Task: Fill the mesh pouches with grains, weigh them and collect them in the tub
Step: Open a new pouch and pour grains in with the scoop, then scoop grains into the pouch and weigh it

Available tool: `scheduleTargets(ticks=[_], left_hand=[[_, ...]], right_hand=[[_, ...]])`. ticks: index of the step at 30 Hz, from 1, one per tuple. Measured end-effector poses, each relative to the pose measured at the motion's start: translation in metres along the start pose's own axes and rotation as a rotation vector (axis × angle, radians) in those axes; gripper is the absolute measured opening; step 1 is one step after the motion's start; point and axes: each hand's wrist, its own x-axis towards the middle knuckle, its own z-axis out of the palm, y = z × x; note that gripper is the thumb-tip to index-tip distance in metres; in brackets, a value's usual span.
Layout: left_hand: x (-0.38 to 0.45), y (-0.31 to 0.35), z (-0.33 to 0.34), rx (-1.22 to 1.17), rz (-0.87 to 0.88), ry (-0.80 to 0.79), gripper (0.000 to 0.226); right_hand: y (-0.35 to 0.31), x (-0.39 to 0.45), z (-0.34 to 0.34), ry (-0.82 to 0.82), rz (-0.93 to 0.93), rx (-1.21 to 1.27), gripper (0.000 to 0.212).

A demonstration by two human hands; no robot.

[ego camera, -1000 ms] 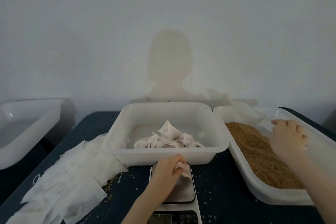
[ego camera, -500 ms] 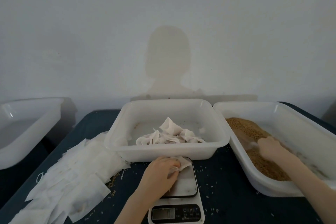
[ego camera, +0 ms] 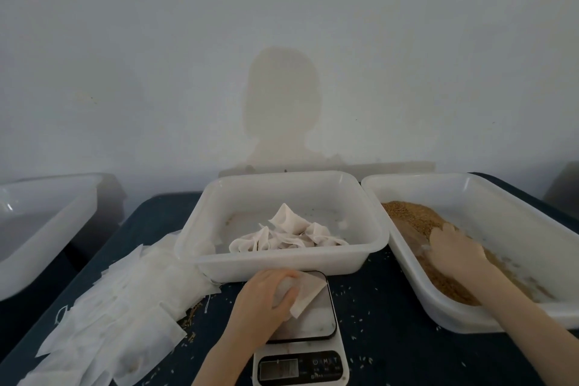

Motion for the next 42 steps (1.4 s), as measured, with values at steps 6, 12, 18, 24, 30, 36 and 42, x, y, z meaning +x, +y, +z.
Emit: scheduleTargets(ticks=[6, 12, 18, 24, 30, 36, 42], left_hand=[[-0.005, -0.019, -0.001, -0.108, -0.111, 0.316, 0.018], [-0.015, -0.038, 0.007, -0.239, -0.303, 0.517, 0.033], [-0.017, -0.045, 0.01, -0.192, -0.398, 0.482, 0.03], [-0.018, -0.044, 0.011, -0.087, -0.394, 0.436, 0.025], [-0.018, -0.042, 0.01, -0.049, -0.401, 0.421, 0.025], [-0.018, -0.042, 0.009, -0.054, -0.422, 0.405, 0.025], [-0.019, -0.04, 0.009, -0.016, -0.42, 0.38, 0.025]], right_hand=[[-0.064, -0.046, -0.025, 0.432, -0.271, 0.574, 0.01], [-0.125, -0.068, 0.029, 0.409, -0.405, 0.965, 0.011], [-0.133, -0.063, 0.08, 0.402, -0.311, 1.035, 0.021], [-0.134, -0.054, 0.086, 0.363, -0.295, 1.042, 0.015], [-0.133, -0.055, 0.086, 0.362, -0.289, 1.032, 0.019], [-0.135, -0.072, 0.069, 0.355, -0.38, 1.04, 0.022], [-0.168, -0.101, 0.023, 0.459, -0.706, 0.573, 0.028]])
